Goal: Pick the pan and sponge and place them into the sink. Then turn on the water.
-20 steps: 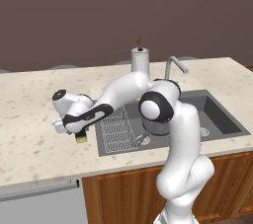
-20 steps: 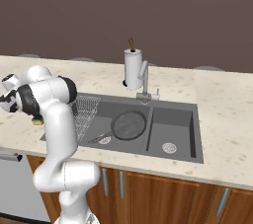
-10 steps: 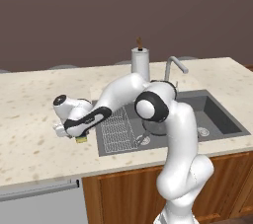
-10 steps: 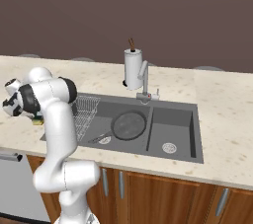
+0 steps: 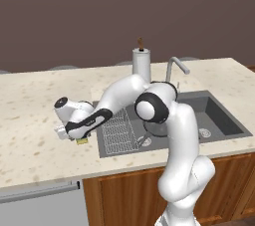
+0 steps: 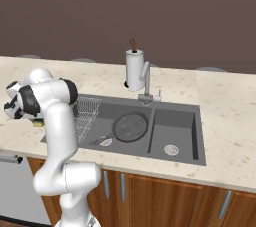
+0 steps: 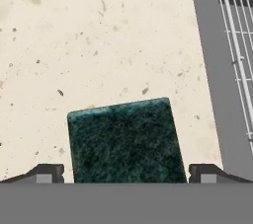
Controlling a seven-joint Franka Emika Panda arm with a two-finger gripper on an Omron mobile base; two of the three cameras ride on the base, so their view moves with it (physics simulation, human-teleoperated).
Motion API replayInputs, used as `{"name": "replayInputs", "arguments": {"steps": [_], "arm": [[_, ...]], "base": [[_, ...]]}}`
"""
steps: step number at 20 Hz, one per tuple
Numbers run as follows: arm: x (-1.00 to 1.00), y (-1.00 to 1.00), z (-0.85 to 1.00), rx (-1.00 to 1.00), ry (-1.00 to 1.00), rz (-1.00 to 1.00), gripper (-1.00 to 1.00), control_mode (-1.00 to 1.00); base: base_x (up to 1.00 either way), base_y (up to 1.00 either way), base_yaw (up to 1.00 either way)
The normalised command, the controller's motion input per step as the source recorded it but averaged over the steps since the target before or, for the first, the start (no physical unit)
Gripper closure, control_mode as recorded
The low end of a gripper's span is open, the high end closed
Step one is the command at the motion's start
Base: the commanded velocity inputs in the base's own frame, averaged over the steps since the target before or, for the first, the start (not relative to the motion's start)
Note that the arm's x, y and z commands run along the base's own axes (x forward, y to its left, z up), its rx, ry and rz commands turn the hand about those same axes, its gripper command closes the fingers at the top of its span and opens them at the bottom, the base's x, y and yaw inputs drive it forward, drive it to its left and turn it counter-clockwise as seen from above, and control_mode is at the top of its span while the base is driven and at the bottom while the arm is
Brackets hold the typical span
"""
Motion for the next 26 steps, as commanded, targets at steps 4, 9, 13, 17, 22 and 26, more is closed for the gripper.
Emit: {"name": "replayInputs", "arguments": {"steps": [4, 9, 13, 17, 22, 26], "arm": [[0.01, -0.14, -0.15, 0.00, 0.00, 0.00, 1.00, -1.00], [0.05, -0.12, -0.18, 0.00, 0.00, 0.00, 1.00, -1.00], [0.04, -0.17, -0.16, 0.03, 0.00, 0.00, 1.00, -1.00], [0.01, -0.17, -0.02, 0.06, 0.00, 0.00, 1.00, -1.00], [0.00, -0.35, 0.31, 0.05, -0.06, 0.00, 1.00, -1.00], [-0.05, -0.47, 0.47, 0.01, -0.10, 0.00, 1.00, -1.00]], "base": [[0.00, 0.00, 0.00], [0.00, 0.00, 0.00], [0.00, 0.00, 0.00], [0.00, 0.00, 0.00], [0.00, 0.00, 0.00], [0.00, 0.00, 0.00]]}}
